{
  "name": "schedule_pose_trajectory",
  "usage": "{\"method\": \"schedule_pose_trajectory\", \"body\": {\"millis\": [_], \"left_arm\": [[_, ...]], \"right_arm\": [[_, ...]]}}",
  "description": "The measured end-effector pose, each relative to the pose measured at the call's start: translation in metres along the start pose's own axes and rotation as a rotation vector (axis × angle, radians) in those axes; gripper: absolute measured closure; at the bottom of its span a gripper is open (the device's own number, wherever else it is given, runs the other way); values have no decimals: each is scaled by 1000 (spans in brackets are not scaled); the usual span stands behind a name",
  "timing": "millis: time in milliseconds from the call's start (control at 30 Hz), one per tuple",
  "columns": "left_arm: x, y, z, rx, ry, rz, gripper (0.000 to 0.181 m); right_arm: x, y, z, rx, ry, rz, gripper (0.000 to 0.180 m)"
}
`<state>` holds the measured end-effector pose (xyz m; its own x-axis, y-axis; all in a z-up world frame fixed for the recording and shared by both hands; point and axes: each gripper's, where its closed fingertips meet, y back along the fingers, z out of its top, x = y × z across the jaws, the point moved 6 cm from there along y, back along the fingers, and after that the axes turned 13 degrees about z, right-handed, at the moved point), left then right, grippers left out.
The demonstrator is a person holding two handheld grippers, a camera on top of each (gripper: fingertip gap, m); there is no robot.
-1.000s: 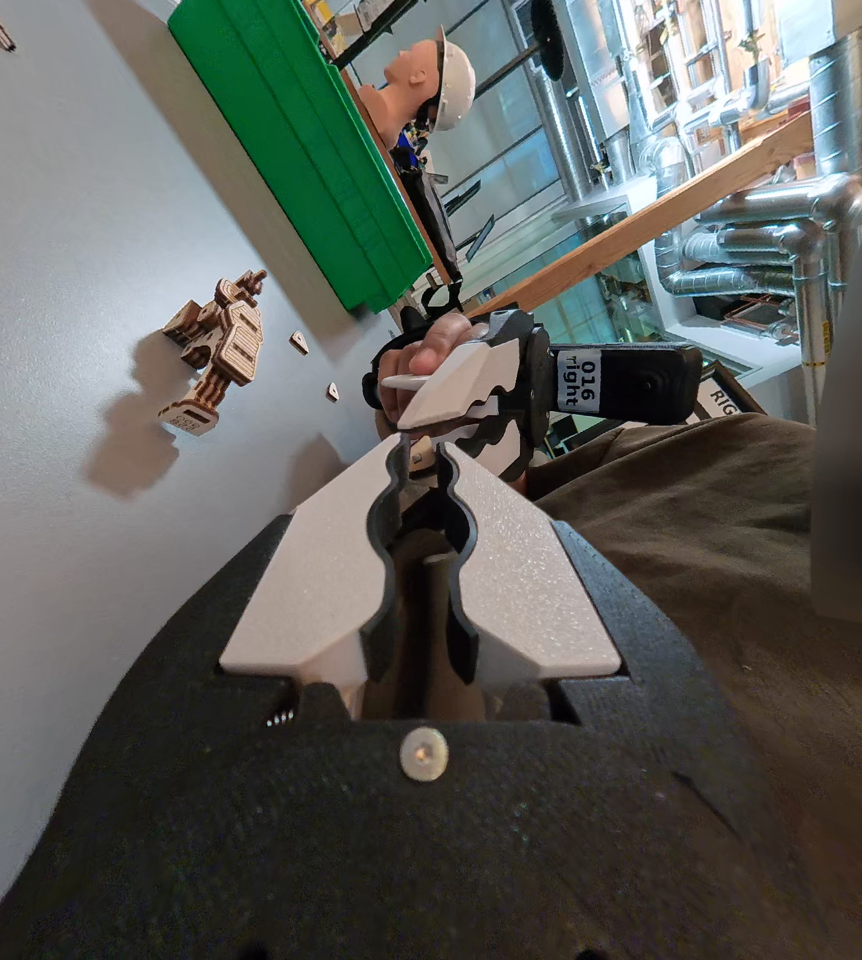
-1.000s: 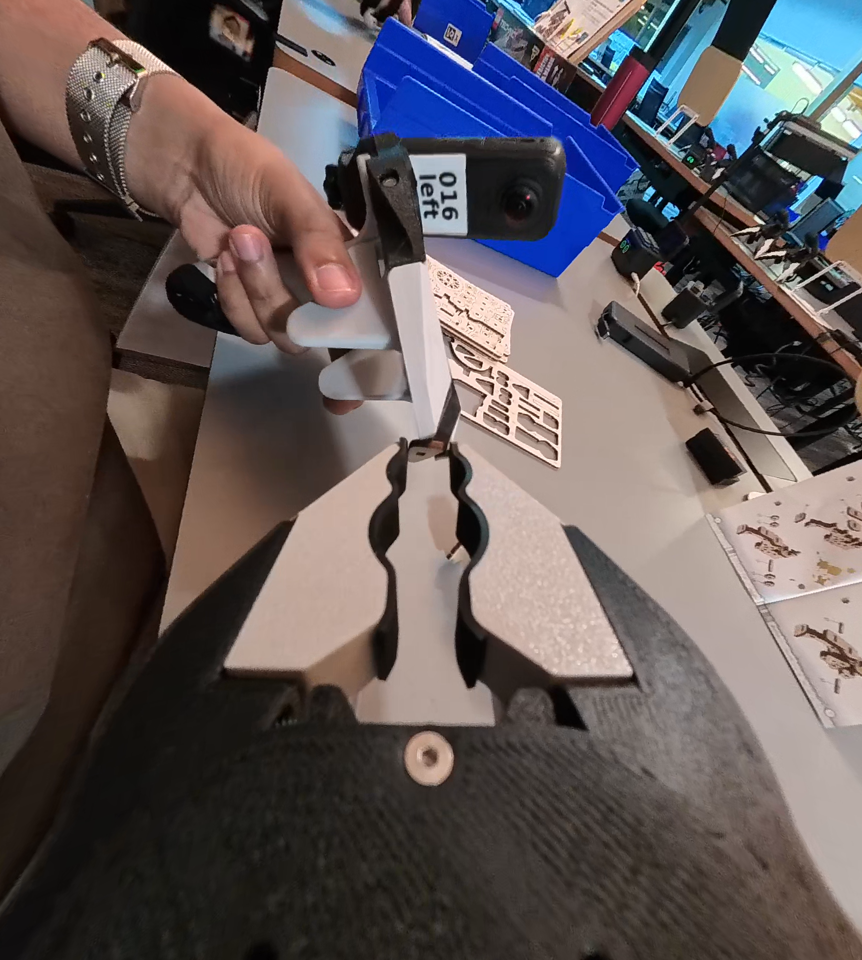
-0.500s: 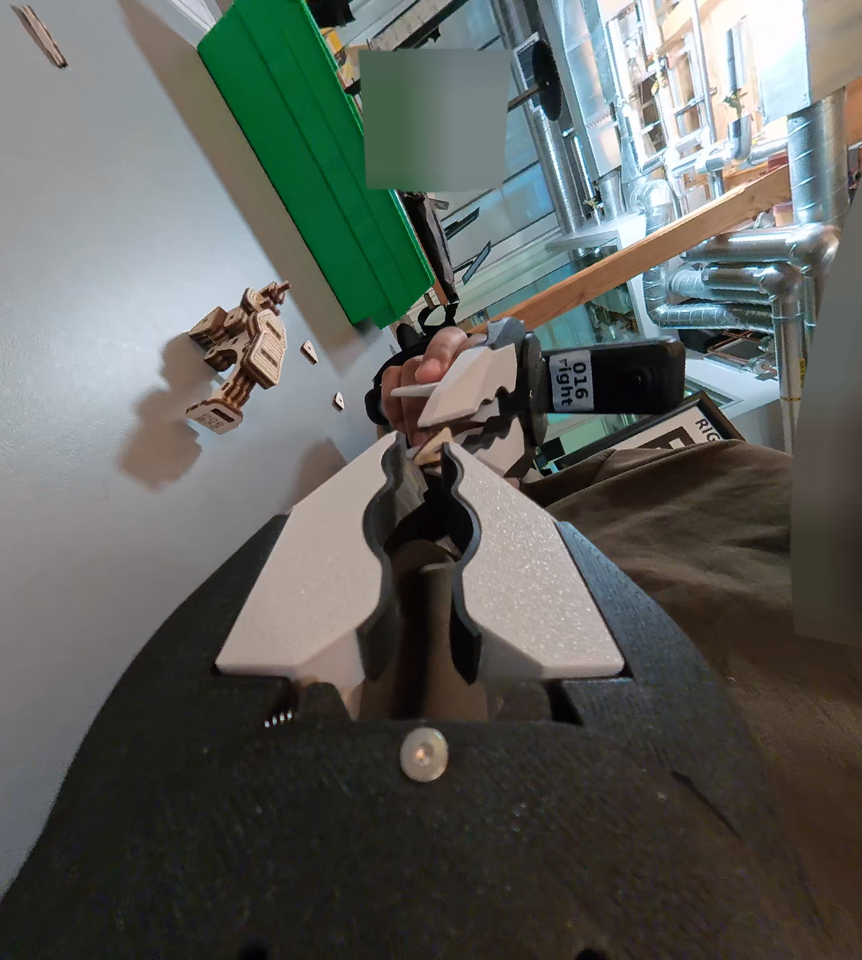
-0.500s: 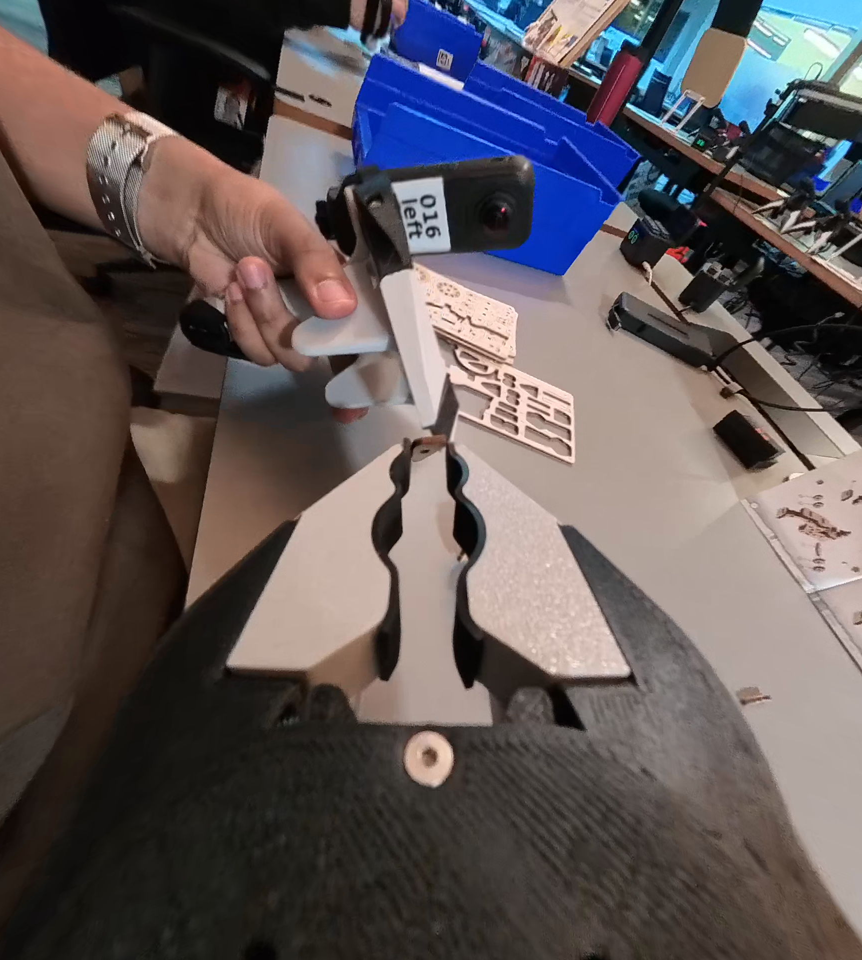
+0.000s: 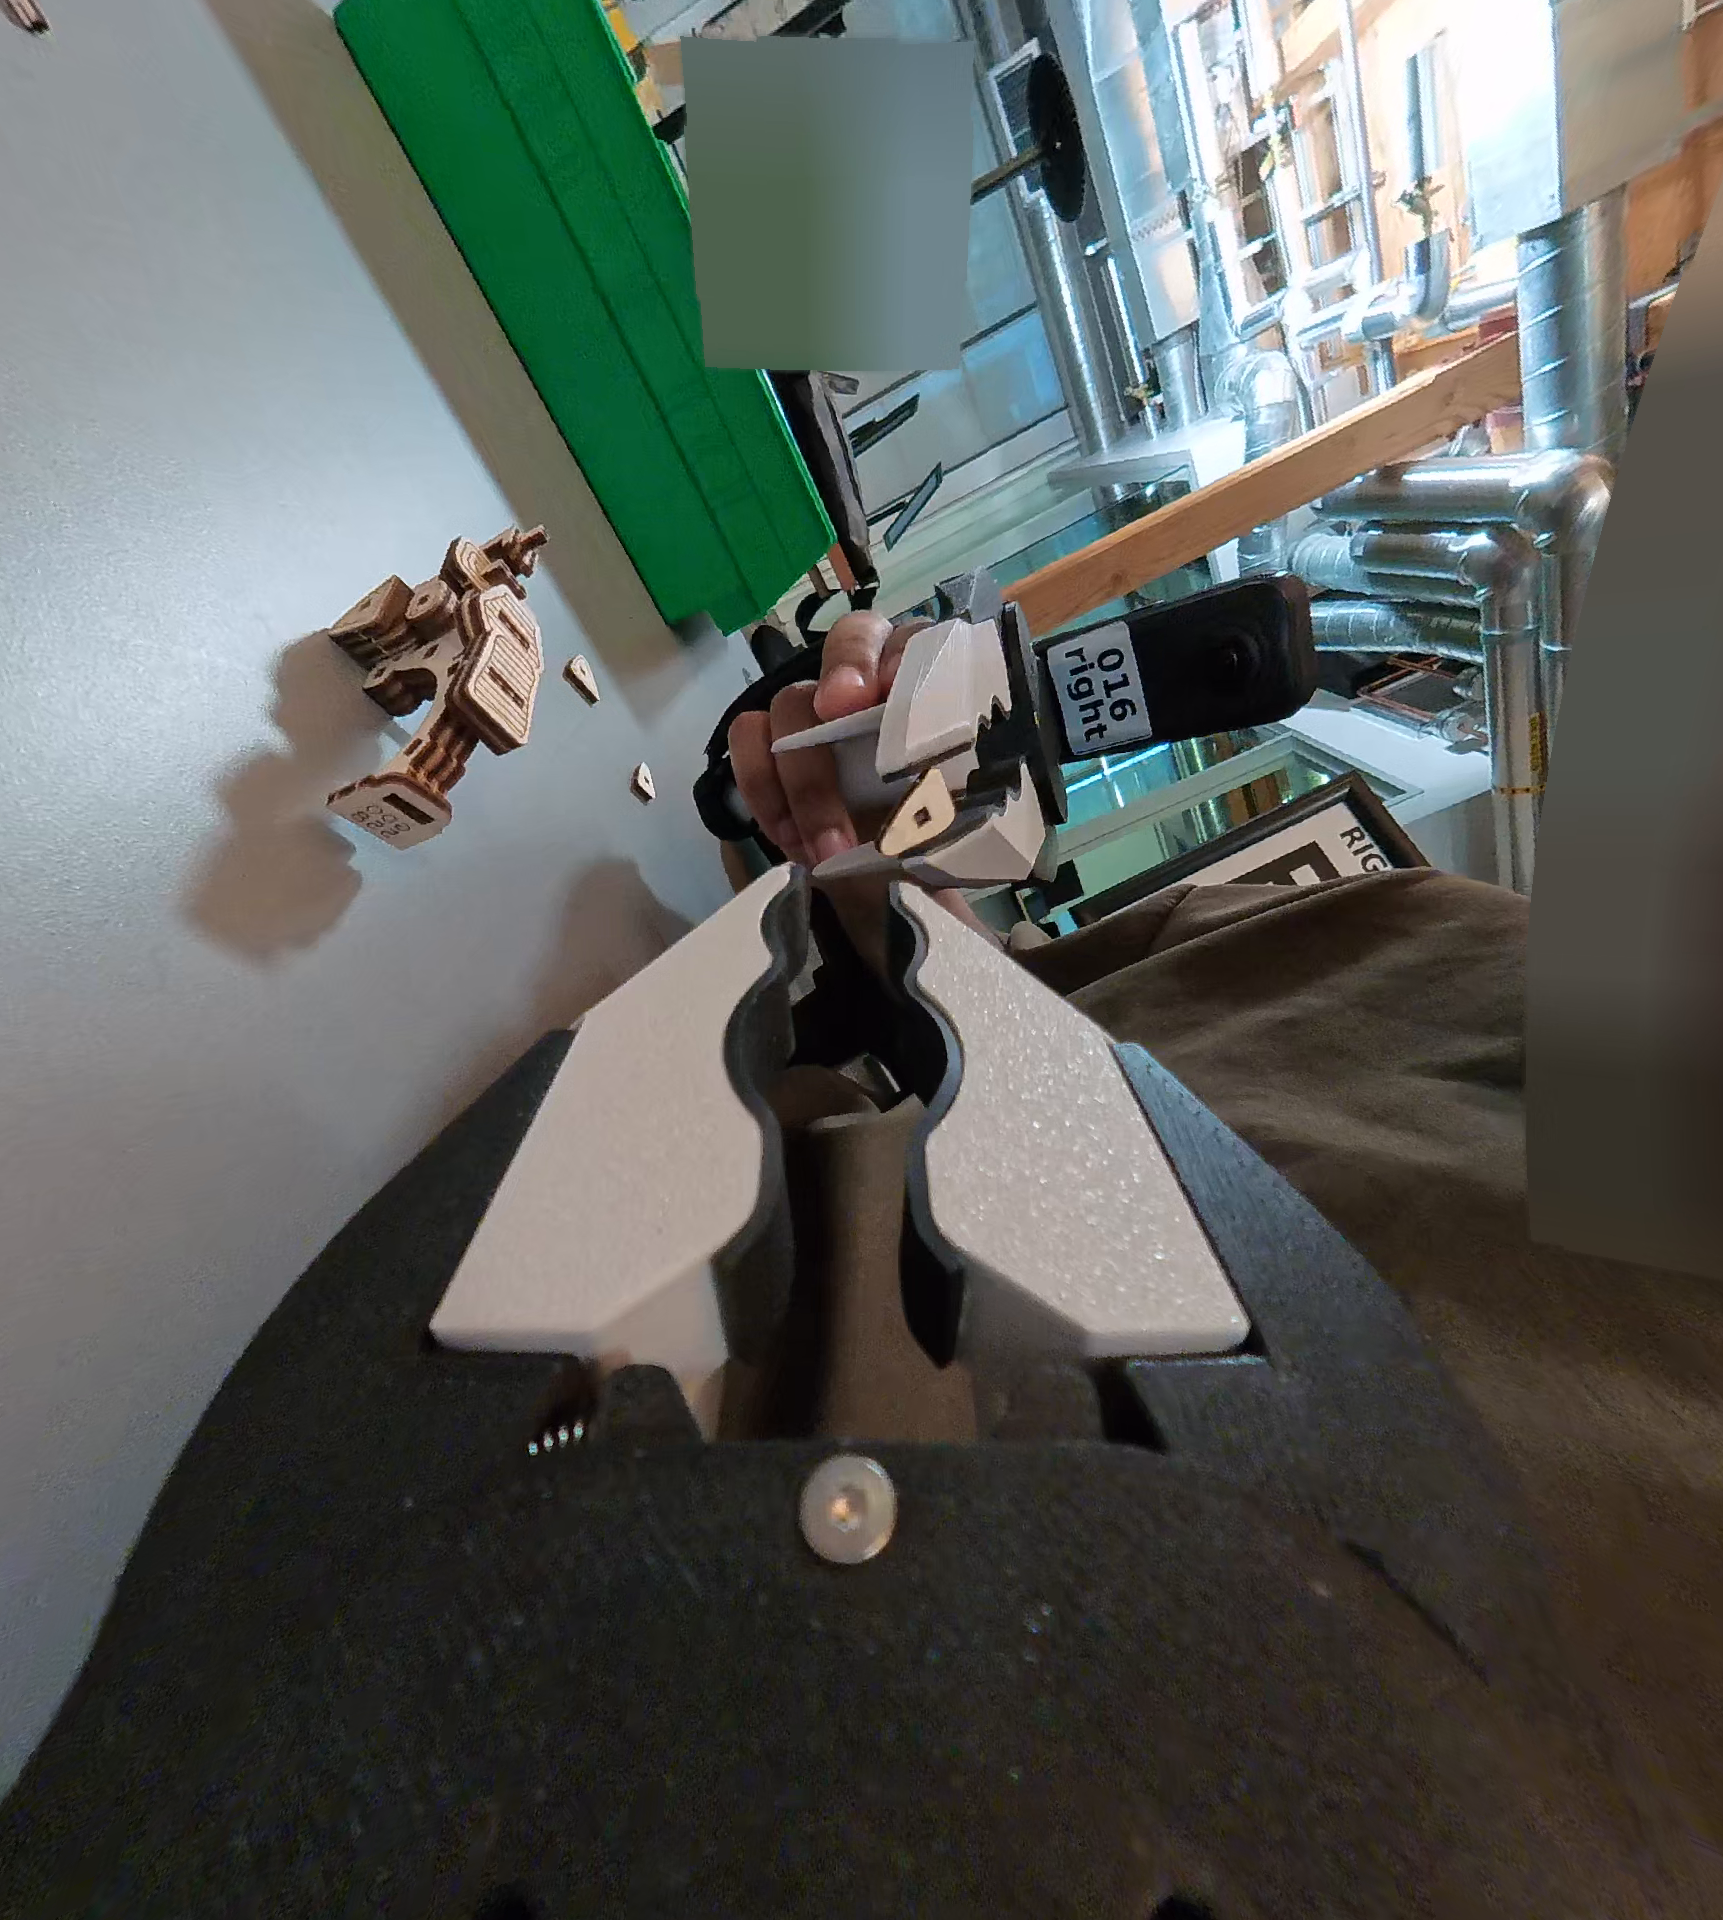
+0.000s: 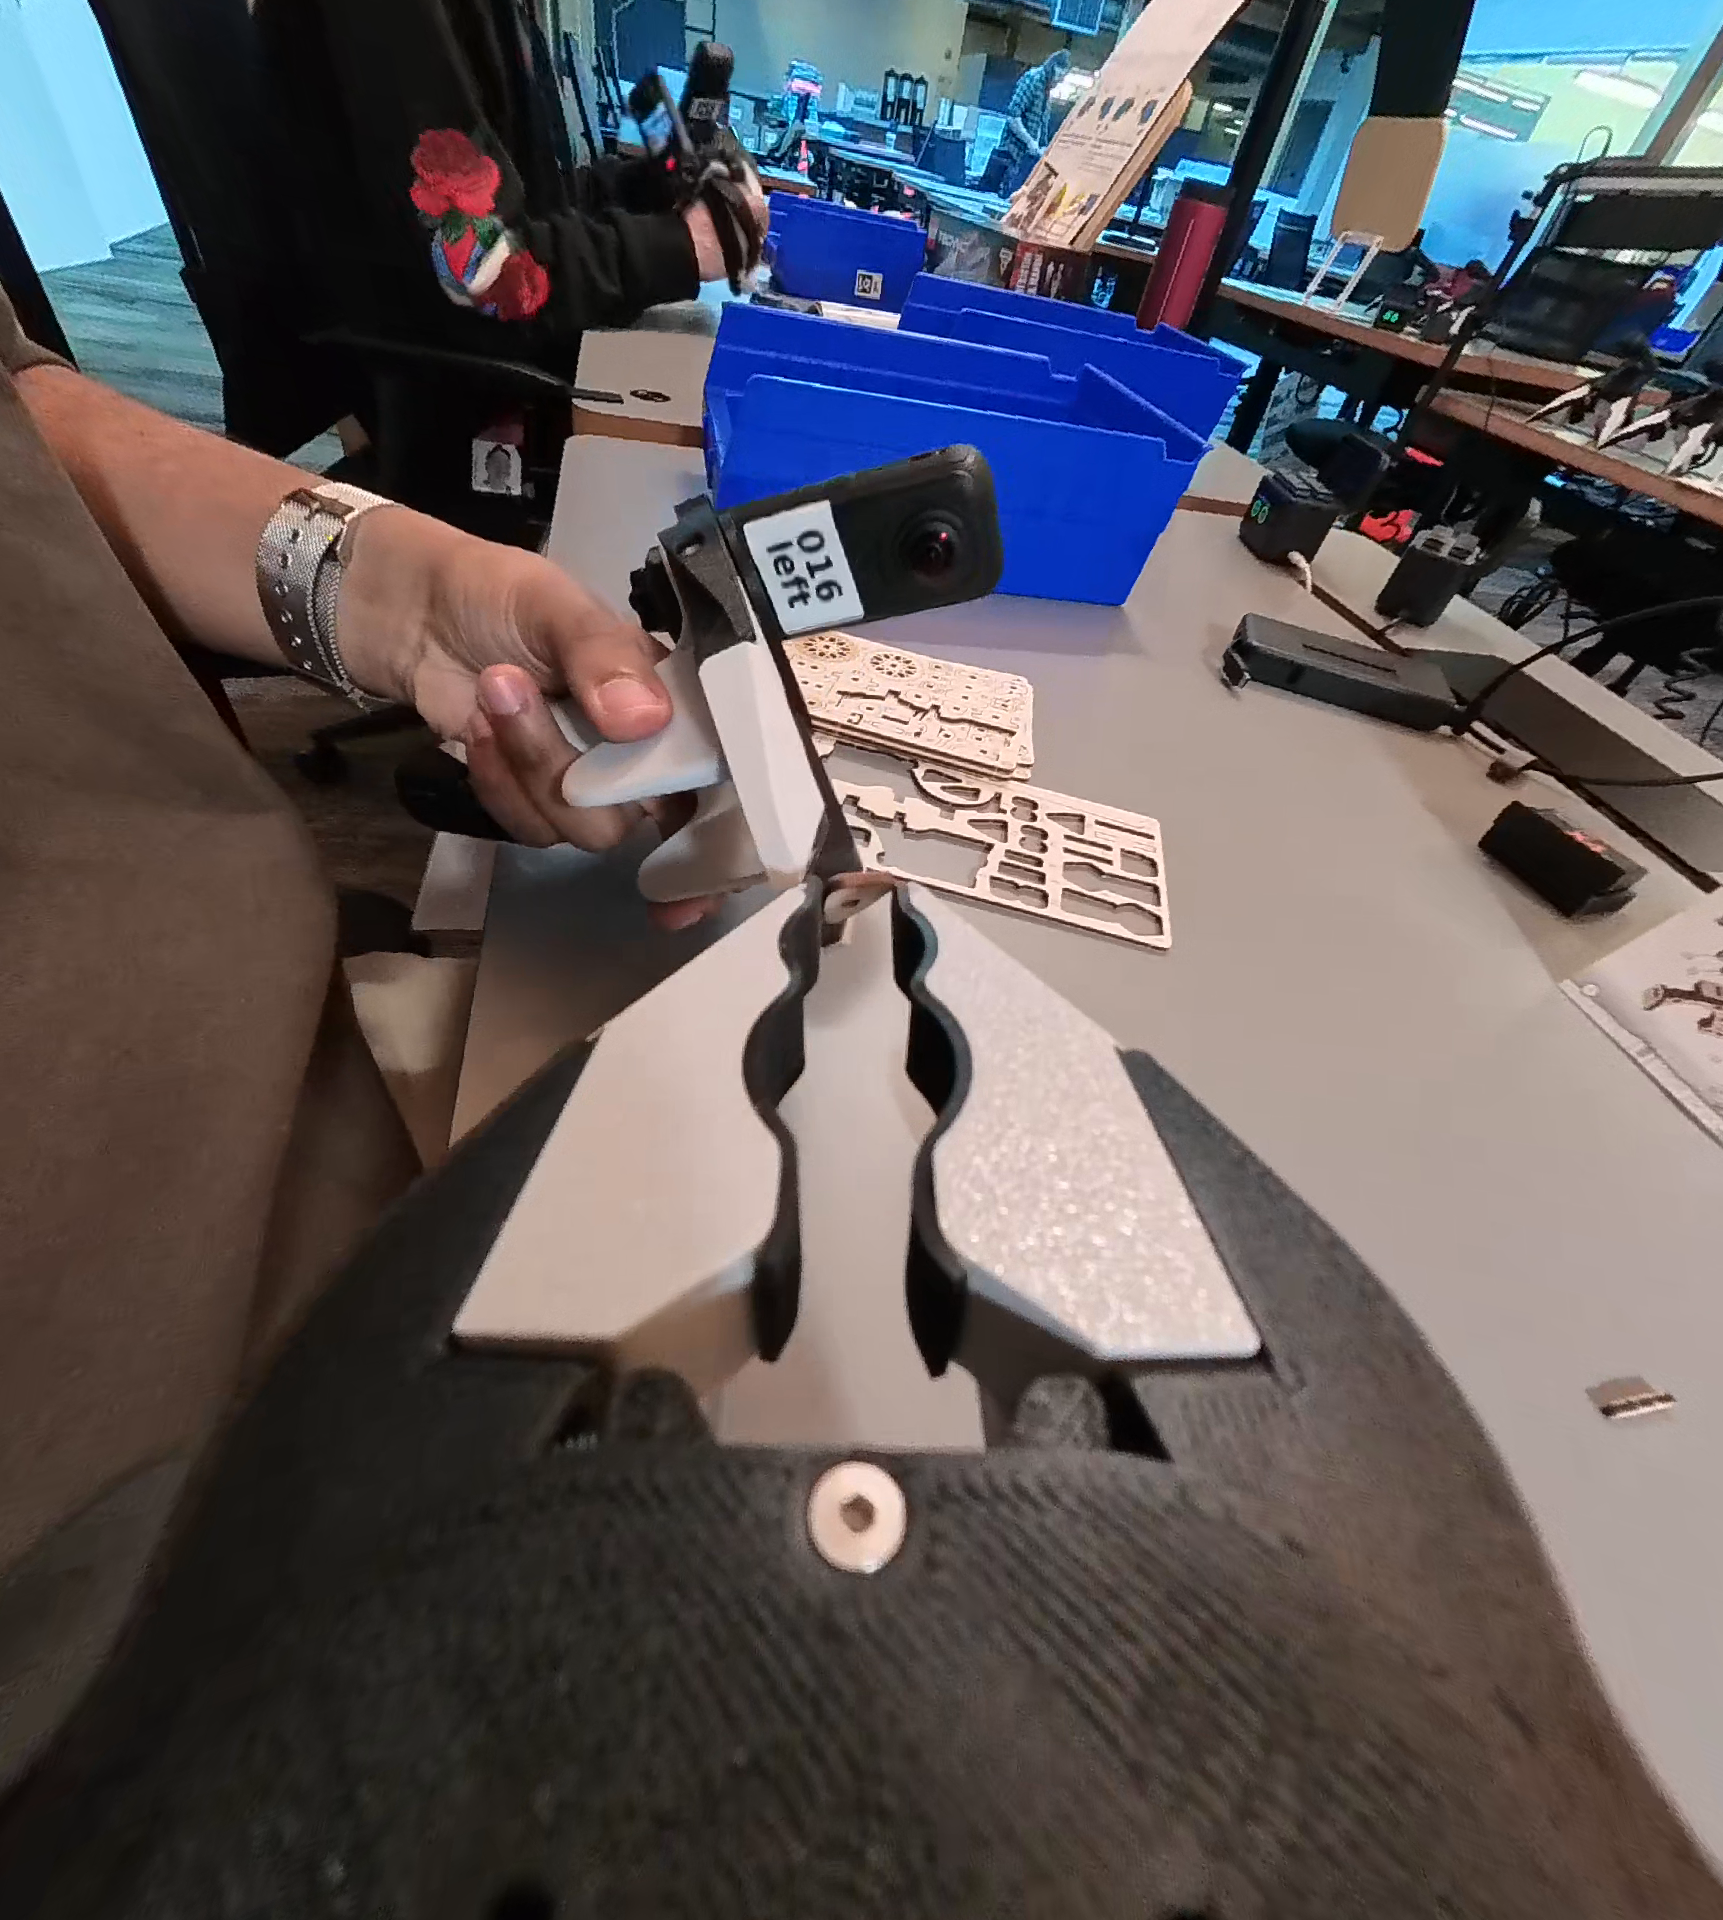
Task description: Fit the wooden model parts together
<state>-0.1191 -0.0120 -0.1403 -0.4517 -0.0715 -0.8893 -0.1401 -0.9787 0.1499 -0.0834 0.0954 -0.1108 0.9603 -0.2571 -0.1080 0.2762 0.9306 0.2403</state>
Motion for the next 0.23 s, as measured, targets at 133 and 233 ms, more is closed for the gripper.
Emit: {"method": "schedule_pose_trajectory", "body": {"millis": [133, 233], "left_arm": [[-3, 4, 7, -80, -145, 89, 173], [-2, 5, 7, -100, -285, 193, 172]], "right_arm": [[-1, -1, -2, 8, -14, -1, 168], [-3, 0, -4, 15, -30, -9, 168]]}}
